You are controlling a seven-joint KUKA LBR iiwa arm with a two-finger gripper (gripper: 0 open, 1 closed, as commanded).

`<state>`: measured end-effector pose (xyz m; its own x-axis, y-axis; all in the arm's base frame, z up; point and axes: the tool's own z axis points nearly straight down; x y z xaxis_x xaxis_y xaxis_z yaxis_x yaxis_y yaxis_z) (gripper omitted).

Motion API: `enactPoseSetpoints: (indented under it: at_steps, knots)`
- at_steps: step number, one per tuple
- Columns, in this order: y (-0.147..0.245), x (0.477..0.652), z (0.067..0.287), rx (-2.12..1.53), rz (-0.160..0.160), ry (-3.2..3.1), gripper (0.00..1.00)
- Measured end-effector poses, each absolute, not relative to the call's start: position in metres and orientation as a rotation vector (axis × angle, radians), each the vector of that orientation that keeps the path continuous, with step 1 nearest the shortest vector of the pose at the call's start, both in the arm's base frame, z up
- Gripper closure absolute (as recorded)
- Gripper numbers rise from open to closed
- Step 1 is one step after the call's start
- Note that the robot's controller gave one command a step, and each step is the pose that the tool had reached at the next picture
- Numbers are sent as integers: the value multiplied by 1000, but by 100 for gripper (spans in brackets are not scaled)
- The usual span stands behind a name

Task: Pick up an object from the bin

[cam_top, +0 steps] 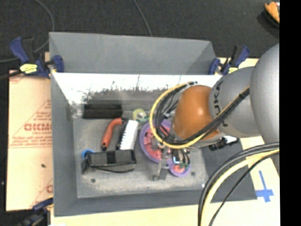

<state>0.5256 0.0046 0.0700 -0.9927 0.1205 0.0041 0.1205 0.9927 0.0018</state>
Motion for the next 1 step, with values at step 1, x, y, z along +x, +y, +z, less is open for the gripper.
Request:
enactPoseSetpoints:
  at_steps: [1]
  knots:
    - [5, 507, 70, -237, -4, -3138, 0]
